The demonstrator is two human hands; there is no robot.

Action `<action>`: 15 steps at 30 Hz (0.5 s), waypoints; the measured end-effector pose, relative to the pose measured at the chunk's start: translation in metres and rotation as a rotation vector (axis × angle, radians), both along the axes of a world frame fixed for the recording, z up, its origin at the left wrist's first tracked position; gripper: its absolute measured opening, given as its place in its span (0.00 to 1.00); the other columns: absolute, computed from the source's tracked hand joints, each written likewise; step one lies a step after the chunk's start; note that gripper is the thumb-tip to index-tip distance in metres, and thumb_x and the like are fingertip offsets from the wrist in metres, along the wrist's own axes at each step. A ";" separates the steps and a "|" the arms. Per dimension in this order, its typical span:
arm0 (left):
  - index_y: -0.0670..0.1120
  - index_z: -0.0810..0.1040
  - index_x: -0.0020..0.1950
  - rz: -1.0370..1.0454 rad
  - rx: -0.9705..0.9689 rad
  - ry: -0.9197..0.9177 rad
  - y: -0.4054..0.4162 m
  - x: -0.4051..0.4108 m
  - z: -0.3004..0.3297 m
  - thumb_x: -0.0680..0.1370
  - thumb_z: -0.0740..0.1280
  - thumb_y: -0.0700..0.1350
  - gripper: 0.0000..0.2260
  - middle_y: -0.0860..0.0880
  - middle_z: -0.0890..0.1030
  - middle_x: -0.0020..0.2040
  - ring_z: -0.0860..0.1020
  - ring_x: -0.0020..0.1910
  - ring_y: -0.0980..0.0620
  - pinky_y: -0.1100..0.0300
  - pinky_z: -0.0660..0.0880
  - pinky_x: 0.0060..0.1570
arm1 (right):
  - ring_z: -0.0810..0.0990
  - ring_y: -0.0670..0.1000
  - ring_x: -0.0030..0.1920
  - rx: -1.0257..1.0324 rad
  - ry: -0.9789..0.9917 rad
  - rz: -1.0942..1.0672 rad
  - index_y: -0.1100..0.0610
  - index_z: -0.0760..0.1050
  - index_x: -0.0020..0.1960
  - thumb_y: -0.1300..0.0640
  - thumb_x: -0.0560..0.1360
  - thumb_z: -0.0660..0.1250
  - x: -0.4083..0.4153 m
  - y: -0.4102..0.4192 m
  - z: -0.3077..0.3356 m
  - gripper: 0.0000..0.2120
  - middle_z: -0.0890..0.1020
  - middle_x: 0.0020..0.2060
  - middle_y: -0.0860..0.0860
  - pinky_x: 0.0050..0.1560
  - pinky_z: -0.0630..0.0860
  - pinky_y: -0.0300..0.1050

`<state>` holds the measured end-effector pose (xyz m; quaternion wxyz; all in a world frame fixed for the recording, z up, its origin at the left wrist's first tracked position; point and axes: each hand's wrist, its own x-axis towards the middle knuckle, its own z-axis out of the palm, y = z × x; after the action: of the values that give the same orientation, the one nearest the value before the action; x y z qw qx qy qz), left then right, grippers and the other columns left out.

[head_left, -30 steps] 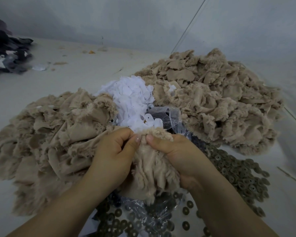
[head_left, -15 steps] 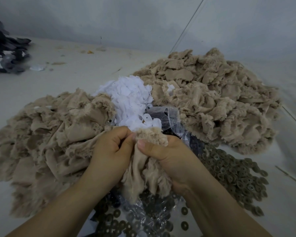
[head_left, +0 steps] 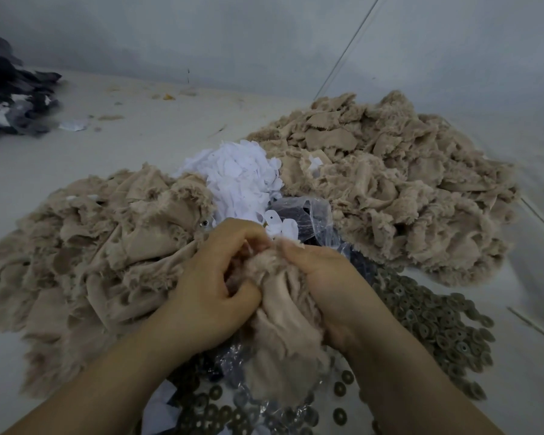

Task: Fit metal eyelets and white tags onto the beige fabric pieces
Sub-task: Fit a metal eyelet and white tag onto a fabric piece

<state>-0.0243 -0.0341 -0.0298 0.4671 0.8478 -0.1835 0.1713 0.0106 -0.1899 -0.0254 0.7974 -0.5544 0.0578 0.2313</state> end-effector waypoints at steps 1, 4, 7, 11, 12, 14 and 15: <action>0.52 0.78 0.53 -0.105 0.044 -0.015 0.005 0.001 0.002 0.67 0.61 0.38 0.17 0.53 0.74 0.54 0.75 0.55 0.53 0.63 0.71 0.52 | 0.83 0.63 0.48 0.044 0.036 -0.001 0.71 0.79 0.56 0.58 0.83 0.61 0.000 0.001 0.000 0.16 0.83 0.49 0.69 0.45 0.81 0.51; 0.55 0.81 0.55 -0.250 0.148 0.020 0.012 0.004 0.002 0.70 0.65 0.40 0.16 0.54 0.72 0.64 0.72 0.66 0.54 0.65 0.69 0.59 | 0.82 0.63 0.49 0.136 0.150 0.005 0.69 0.77 0.61 0.55 0.84 0.57 0.004 -0.002 0.003 0.19 0.82 0.50 0.66 0.43 0.79 0.51; 0.49 0.85 0.48 -0.127 0.199 -0.056 0.014 0.007 -0.004 0.69 0.71 0.43 0.09 0.53 0.78 0.57 0.76 0.57 0.54 0.60 0.72 0.55 | 0.82 0.60 0.49 0.179 0.244 0.051 0.69 0.76 0.63 0.49 0.84 0.56 0.006 -0.004 0.003 0.24 0.82 0.53 0.63 0.43 0.77 0.50; 0.46 0.86 0.38 -0.036 0.190 -0.081 0.014 0.009 -0.003 0.69 0.74 0.46 0.04 0.54 0.81 0.44 0.78 0.47 0.55 0.63 0.73 0.46 | 0.82 0.61 0.53 0.176 0.223 0.167 0.68 0.77 0.63 0.40 0.80 0.58 0.007 -0.006 0.005 0.31 0.83 0.55 0.63 0.55 0.78 0.53; 0.45 0.85 0.35 0.005 0.165 -0.080 0.014 0.009 -0.003 0.70 0.74 0.47 0.07 0.53 0.81 0.40 0.78 0.44 0.54 0.61 0.74 0.44 | 0.82 0.62 0.56 0.158 0.192 0.176 0.68 0.78 0.62 0.37 0.78 0.60 0.009 -0.008 0.005 0.34 0.82 0.57 0.63 0.60 0.77 0.55; 0.41 0.83 0.31 0.127 0.040 -0.049 0.013 0.010 -0.001 0.72 0.74 0.49 0.14 0.50 0.80 0.32 0.78 0.35 0.53 0.59 0.73 0.37 | 0.82 0.62 0.58 0.122 0.119 0.172 0.65 0.80 0.61 0.31 0.73 0.63 0.011 -0.010 0.004 0.37 0.83 0.57 0.63 0.64 0.75 0.58; 0.40 0.82 0.31 0.200 -0.047 -0.020 0.012 0.011 0.001 0.73 0.74 0.52 0.18 0.46 0.78 0.28 0.76 0.31 0.51 0.57 0.73 0.32 | 0.83 0.61 0.57 0.134 0.086 0.183 0.62 0.81 0.61 0.30 0.71 0.63 0.010 -0.010 0.003 0.37 0.83 0.56 0.62 0.62 0.77 0.58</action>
<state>-0.0133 -0.0224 -0.0289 0.4656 0.8489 -0.0988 0.2298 0.0211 -0.2002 -0.0225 0.8050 -0.4924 0.0257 0.3300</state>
